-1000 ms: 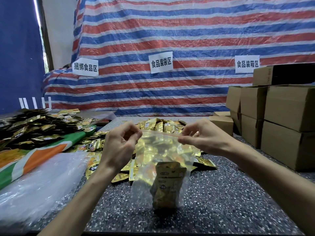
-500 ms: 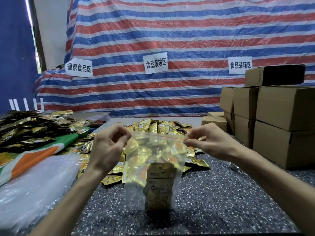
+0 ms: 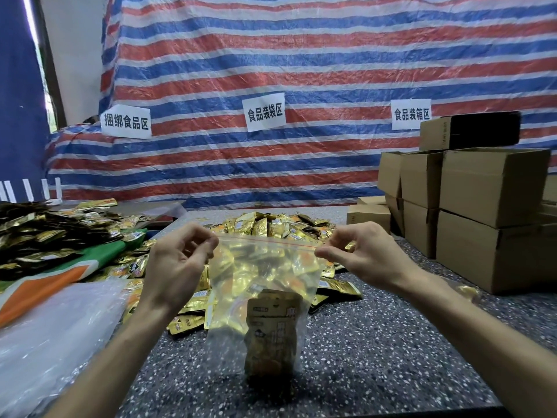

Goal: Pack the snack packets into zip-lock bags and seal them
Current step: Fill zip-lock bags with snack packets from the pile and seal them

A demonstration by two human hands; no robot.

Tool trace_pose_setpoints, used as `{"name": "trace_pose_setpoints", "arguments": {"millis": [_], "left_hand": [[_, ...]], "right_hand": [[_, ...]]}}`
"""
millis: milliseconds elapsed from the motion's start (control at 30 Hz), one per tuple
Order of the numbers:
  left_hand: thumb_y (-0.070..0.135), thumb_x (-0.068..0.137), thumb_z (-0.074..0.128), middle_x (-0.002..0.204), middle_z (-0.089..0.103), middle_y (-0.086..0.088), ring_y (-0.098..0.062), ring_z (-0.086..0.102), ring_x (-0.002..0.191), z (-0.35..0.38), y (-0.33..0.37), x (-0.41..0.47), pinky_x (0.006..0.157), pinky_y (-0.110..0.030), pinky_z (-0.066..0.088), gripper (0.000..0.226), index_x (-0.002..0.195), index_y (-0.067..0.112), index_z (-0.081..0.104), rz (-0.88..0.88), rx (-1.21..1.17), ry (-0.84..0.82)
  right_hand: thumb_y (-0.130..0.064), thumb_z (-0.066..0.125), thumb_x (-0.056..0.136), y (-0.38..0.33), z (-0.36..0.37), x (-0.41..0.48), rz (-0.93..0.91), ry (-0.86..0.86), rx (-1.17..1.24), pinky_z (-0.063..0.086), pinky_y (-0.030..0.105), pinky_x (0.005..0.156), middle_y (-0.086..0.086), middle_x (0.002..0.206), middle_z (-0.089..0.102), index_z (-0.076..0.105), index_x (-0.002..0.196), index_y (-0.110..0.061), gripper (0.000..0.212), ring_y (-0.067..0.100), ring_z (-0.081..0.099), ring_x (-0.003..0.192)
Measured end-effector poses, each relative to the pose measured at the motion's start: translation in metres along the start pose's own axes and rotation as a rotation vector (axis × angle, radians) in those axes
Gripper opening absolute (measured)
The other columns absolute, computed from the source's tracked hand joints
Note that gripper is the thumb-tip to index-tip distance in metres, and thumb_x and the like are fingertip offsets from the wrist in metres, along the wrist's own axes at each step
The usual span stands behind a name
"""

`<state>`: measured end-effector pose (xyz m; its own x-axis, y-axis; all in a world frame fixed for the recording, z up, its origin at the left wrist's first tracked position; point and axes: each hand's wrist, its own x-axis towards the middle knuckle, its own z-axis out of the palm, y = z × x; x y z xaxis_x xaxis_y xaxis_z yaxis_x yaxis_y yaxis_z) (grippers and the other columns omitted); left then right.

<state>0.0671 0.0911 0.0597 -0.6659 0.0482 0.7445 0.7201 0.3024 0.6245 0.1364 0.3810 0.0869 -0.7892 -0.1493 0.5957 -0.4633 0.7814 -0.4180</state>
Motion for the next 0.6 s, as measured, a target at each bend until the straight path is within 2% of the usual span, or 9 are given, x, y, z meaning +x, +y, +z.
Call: {"name": "trace_pose_setpoints", "arguments": {"millis": [67,133,233,300,333,367,467,500,600], "left_hand": [[0.009,0.094,0.064,0.070,0.066,0.003,-0.016,0.061,0.063,0.004,0.001,-0.002,0.056,-0.040,0.053,0.025,0.076,0.026,0.065,-0.024,-0.024,0.010],[0.010,0.097,0.060,0.072,0.065,0.000,-0.016,0.060,0.063,0.010,0.005,-0.006,0.052,-0.032,0.048,0.027,0.077,0.028,0.064,-0.056,-0.072,0.003],[0.011,0.098,0.058,0.075,0.065,0.002,-0.014,0.058,0.065,0.026,0.019,-0.009,0.053,-0.027,0.045,0.023,0.081,0.026,0.064,-0.050,-0.105,-0.013],[0.010,0.098,0.057,0.075,0.064,0.006,-0.012,0.058,0.064,0.041,0.031,-0.010,0.052,-0.027,0.046,0.020,0.083,0.021,0.063,-0.016,-0.116,-0.035],[0.009,0.098,0.057,0.075,0.064,0.006,-0.012,0.058,0.063,0.049,0.037,-0.010,0.051,-0.026,0.046,0.020,0.083,0.020,0.062,-0.007,-0.131,-0.049],[0.007,0.098,0.057,0.075,0.063,0.004,-0.013,0.059,0.063,0.055,0.042,-0.011,0.049,-0.026,0.047,0.019,0.083,0.019,0.062,-0.003,-0.152,-0.066],[0.006,0.098,0.058,0.083,0.066,0.001,-0.016,0.066,0.071,0.065,0.049,-0.014,0.057,-0.026,0.056,0.012,0.092,0.015,0.063,-0.011,-0.209,-0.107],[0.009,0.097,0.060,0.091,0.068,0.002,-0.013,0.068,0.078,0.065,0.050,-0.015,0.063,-0.025,0.058,0.008,0.098,0.016,0.063,-0.023,-0.211,-0.122],[0.015,0.094,0.065,0.108,0.065,0.009,0.001,0.066,0.091,0.062,0.043,-0.020,0.068,-0.012,0.054,0.020,0.111,0.024,0.060,-0.075,-0.227,-0.147]], "right_hand": [[-0.063,0.066,0.066,0.005,0.008,-0.006,0.066,0.074,0.178,0.058,0.030,0.061,-0.001,0.074,0.073,0.074,0.079,-0.011,0.054,0.014,0.068,0.067],[-0.058,0.076,0.062,0.011,0.022,-0.016,0.207,0.054,0.455,0.057,0.023,0.061,-0.002,0.084,0.074,0.073,0.091,-0.013,0.054,0.012,0.069,0.073],[-0.055,0.088,0.055,0.014,0.054,-0.033,0.330,-0.215,0.602,0.058,0.021,0.069,-0.008,0.112,0.070,0.055,0.118,-0.027,0.077,0.009,0.071,0.095],[-0.044,0.090,0.062,0.008,0.076,-0.040,0.307,-0.351,0.576,0.057,0.021,0.083,-0.015,0.117,0.066,0.049,0.127,-0.032,0.077,-0.003,0.067,0.102],[-0.041,0.089,0.068,0.005,0.084,-0.042,0.311,-0.356,0.564,0.056,0.028,0.091,-0.016,0.120,0.064,0.051,0.130,-0.035,0.073,-0.005,0.065,0.103],[-0.042,0.085,0.073,0.001,0.088,-0.043,0.305,-0.342,0.547,0.053,0.032,0.095,-0.019,0.119,0.063,0.054,0.126,-0.046,0.062,-0.008,0.063,0.102],[-0.052,0.069,0.086,-0.004,0.075,-0.038,0.268,-0.311,0.416,0.050,0.025,0.085,-0.040,0.105,0.053,0.052,0.094,-0.079,0.033,-0.018,0.058,0.094],[-0.052,0.068,0.088,-0.001,0.066,-0.036,0.283,-0.267,0.394,0.053,0.025,0.079,-0.037,0.103,0.058,0.054,0.093,-0.076,0.028,-0.012,0.062,0.092],[-0.041,0.073,0.087,0.028,0.034,-0.027,0.478,-0.069,0.484,0.058,0.027,0.056,-0.010,0.090,0.075,0.067,0.103,-0.038,0.017,0.005,0.072,0.073]]}}
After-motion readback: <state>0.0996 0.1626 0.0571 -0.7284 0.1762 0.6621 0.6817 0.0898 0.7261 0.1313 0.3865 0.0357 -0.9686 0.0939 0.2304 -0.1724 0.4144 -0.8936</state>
